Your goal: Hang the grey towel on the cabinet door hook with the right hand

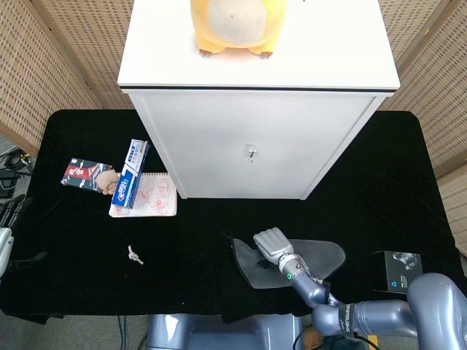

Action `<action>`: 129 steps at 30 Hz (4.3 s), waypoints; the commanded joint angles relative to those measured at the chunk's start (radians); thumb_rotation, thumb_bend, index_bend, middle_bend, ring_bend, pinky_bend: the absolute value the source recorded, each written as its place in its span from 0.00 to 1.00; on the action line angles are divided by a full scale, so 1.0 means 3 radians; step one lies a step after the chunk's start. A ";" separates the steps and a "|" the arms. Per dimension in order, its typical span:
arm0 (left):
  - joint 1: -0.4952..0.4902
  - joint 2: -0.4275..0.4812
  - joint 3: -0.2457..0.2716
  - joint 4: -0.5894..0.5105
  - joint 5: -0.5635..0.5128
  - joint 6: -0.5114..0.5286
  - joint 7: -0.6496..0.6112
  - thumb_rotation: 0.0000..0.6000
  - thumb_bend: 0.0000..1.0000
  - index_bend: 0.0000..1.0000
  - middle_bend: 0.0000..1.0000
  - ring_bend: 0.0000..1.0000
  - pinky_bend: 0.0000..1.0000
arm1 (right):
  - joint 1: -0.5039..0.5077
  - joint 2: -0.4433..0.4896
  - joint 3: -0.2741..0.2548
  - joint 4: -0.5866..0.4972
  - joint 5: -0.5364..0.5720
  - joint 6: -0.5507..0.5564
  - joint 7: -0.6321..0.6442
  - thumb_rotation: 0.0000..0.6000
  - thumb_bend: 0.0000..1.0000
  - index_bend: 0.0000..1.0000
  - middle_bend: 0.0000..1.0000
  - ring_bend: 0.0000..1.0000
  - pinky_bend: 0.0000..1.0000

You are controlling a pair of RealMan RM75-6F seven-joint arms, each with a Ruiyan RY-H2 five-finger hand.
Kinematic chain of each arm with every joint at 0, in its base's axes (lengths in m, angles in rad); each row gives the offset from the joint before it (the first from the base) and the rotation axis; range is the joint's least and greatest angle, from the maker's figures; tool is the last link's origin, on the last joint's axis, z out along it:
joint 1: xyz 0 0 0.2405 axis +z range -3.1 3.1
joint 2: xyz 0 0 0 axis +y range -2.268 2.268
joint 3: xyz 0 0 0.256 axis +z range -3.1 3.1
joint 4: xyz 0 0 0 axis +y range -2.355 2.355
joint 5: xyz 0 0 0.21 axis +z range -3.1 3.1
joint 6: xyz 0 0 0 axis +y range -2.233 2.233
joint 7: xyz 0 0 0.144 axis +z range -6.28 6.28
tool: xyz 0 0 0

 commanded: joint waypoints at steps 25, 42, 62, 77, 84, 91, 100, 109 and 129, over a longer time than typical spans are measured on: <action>0.0060 0.0041 0.0049 -0.0064 0.0139 0.0128 -0.0062 1.00 0.00 0.00 0.00 0.00 0.00 | -0.0738 0.0735 0.0281 -0.0895 -0.1706 0.1550 0.0422 1.00 0.78 0.92 1.00 1.00 1.00; 0.0066 0.0040 0.0056 -0.0099 0.0138 0.0130 -0.0014 1.00 0.00 0.00 0.00 0.00 0.00 | -0.0901 0.1080 0.0621 -0.1240 -0.1857 0.2095 -0.0456 1.00 0.83 0.94 1.00 1.00 1.00; 0.0062 0.0024 0.0047 -0.0089 0.0105 0.0118 0.0025 1.00 0.00 0.00 0.00 0.00 0.00 | -0.0797 0.0954 0.0744 -0.1351 -0.1635 0.1985 -0.1155 1.00 0.83 0.94 1.00 1.00 1.00; 0.0057 0.0023 0.0046 -0.0088 0.0101 0.0109 0.0030 1.00 0.00 0.00 0.00 0.00 0.00 | -0.0751 0.0853 0.0784 -0.1302 -0.1470 0.1994 -0.1394 1.00 0.83 0.94 1.00 1.00 1.00; 0.0059 0.0024 0.0045 -0.0089 0.0098 0.0112 0.0028 1.00 0.00 0.00 0.00 0.00 0.00 | -0.0732 0.0821 0.0745 -0.1286 -0.1485 0.2006 -0.1543 1.00 0.75 0.89 1.00 1.00 1.00; 0.0060 0.0030 0.0047 -0.0086 0.0103 0.0111 0.0011 1.00 0.00 0.00 0.00 0.00 0.00 | -0.0744 0.0820 0.0741 -0.1322 -0.1497 0.2023 -0.1530 1.00 0.21 0.52 1.00 1.00 1.00; 0.0065 0.0036 0.0054 -0.0092 0.0122 0.0121 0.0003 1.00 0.00 0.00 0.00 0.00 0.00 | -0.0826 0.0963 0.0648 -0.1363 -0.1726 0.2033 -0.1360 1.00 0.00 0.26 1.00 1.00 1.00; 0.0083 0.0048 0.0060 -0.0102 0.0143 0.0154 -0.0023 1.00 0.00 0.00 0.00 0.00 0.00 | -0.1039 0.1242 0.0447 -0.1325 -0.2196 0.2124 -0.0928 1.00 0.00 0.30 1.00 1.00 1.00; 0.0159 0.0068 0.0091 -0.0164 0.0263 0.0313 0.0010 1.00 0.00 0.00 0.00 0.00 0.00 | -0.1886 0.1808 -0.0301 -0.0029 -0.2976 0.2478 0.0959 1.00 0.00 0.00 0.00 0.00 0.12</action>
